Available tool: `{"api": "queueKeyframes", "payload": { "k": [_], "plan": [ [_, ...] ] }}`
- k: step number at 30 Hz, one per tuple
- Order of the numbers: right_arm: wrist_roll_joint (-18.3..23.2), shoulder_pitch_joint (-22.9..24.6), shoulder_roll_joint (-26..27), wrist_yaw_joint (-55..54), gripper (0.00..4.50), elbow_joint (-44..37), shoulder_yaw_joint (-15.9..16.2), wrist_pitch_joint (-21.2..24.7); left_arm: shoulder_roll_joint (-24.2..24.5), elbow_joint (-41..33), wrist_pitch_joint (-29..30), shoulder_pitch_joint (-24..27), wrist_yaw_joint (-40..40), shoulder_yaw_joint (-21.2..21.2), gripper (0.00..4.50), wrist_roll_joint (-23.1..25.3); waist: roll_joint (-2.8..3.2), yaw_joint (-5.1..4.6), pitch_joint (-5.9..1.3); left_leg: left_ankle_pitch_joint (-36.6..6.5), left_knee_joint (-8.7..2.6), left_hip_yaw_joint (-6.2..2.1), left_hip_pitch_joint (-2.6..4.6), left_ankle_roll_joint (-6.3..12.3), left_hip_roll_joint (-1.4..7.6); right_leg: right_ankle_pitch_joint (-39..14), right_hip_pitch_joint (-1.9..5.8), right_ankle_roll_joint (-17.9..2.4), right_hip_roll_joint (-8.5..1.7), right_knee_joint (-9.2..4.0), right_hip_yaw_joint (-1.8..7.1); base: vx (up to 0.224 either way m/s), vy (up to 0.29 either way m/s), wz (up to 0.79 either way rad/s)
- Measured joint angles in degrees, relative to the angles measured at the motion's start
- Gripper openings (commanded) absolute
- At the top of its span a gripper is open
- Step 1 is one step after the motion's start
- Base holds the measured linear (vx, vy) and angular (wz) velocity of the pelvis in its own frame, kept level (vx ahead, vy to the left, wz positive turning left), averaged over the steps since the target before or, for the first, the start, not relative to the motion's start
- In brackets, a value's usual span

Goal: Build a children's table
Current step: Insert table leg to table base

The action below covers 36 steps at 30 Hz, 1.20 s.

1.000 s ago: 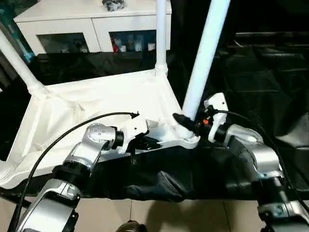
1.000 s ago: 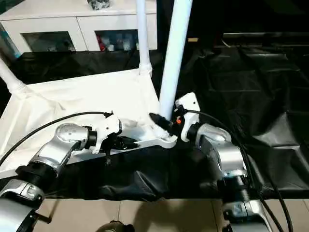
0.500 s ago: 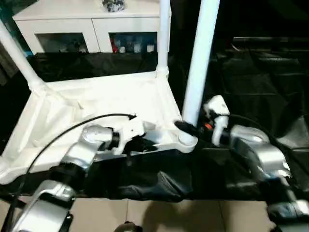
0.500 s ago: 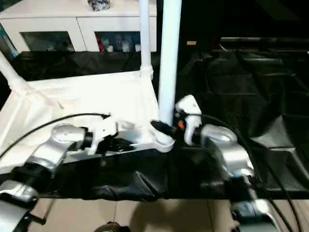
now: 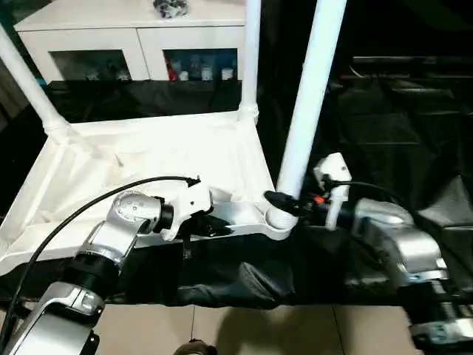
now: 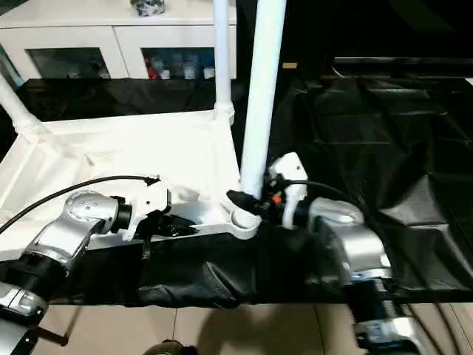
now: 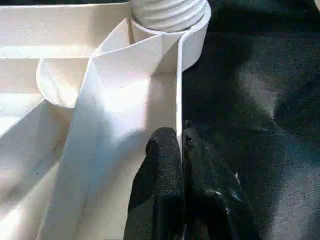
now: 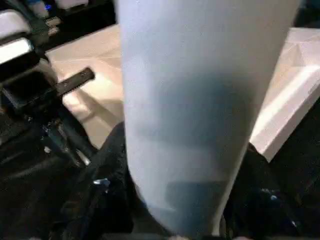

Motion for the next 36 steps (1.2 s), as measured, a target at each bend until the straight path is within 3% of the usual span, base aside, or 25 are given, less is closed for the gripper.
{"api": "queueKeyframes", "payload": {
  "k": [5, 20, 26, 36],
  "plan": [
    [0.8, 0.3, 0.2, -0.1, 1.90, 0.7, -0.4, -0.6, -0.1, 0.0, 0.2, 0.0, 0.1, -0.1, 0.00, 0.0, 0.06, 0.02, -0.04, 0.0, 0.00, 0.00, 0.05, 0.00, 0.00, 0.0, 0.04, 0.0, 0.00, -0.01, 0.00, 0.000, 0.000, 0.00],
    [5.5, 5.9, 4.1, -1.3, 1.90, 2.4, -6.4, -5.8, -1.1, 0.0, 0.9, 0.0, 0.9, -0.2, 0.00, 0.1, 0.21, 0.38, -0.17, 0.0, 0.00, 0.02, 0.10, 0.00, 0.00, 0.0, 0.10, -0.1, -0.01, -0.06, 0.01, 0.000, 0.000, 0.00],
    [4.6, 9.0, 4.5, -3.6, 1.90, 0.2, -6.1, -10.4, -1.9, 0.2, 0.8, 0.0, 1.4, -0.5, 0.00, 0.2, 0.34, 0.51, -0.23, 0.0, -0.01, 0.03, 0.16, -0.01, 0.00, 0.1, 0.15, -0.1, -0.01, -0.08, 0.02, 0.000, 0.000, 0.00],
    [0.3, 12.3, 3.9, -7.7, 1.90, -5.8, -3.2, -12.8, -2.1, 0.4, 0.2, 0.0, 1.4, -0.7, 0.00, 0.2, 0.42, 0.66, -0.22, 0.0, -0.10, 0.10, 0.21, -0.02, 0.00, 0.1, 0.16, -0.1, -0.02, -0.14, 0.05, 0.000, 0.000, 0.00]
  ]
}}
